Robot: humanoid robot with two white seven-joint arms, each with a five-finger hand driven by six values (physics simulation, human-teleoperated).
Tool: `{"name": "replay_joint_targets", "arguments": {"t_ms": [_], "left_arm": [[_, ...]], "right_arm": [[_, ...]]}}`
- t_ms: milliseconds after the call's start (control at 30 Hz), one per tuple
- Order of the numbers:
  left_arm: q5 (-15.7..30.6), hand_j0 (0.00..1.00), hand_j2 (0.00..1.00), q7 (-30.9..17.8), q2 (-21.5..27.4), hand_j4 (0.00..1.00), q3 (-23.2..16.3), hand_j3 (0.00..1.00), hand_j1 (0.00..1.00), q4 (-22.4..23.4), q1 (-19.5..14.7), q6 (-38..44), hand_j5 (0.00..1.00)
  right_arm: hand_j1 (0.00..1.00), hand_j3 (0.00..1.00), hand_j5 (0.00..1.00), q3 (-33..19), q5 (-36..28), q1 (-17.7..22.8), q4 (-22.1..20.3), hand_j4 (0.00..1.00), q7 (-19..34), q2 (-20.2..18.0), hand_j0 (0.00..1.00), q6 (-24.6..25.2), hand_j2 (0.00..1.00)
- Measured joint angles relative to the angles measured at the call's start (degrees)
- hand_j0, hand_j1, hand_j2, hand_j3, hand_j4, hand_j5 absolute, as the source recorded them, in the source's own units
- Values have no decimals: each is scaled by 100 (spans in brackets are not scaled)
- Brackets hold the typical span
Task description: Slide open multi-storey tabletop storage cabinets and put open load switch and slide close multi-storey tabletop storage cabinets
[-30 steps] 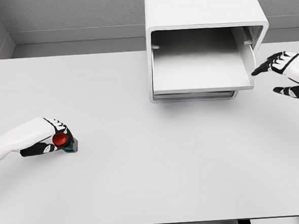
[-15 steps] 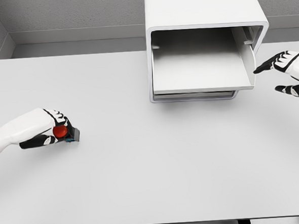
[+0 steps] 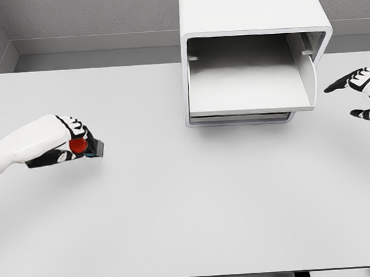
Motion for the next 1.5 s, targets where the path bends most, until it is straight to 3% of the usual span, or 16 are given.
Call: {"name": "replay_joint_targets", "arguments": {"t_ms": [433, 567, 1500], "left_arm": [[16, 46, 46, 1, -286, 46, -35, 46, 46, -189, -316, -3, 46], [11, 46, 46, 1, -390, 46, -69, 46, 46, -300, -404, -1, 46], [24, 46, 46, 0, -1224, 46, -124, 46, 46, -433, -984, -1, 46]], "right_arm": [[83, 83, 83, 19, 218, 325, 101, 83, -27, -24, 83, 0, 83], [79, 79, 79, 24, 244, 395, 86, 79, -28, -38, 79, 0, 79], [81, 81, 81, 69, 260, 765, 28, 81, -51, -6, 81, 1, 81]]}}
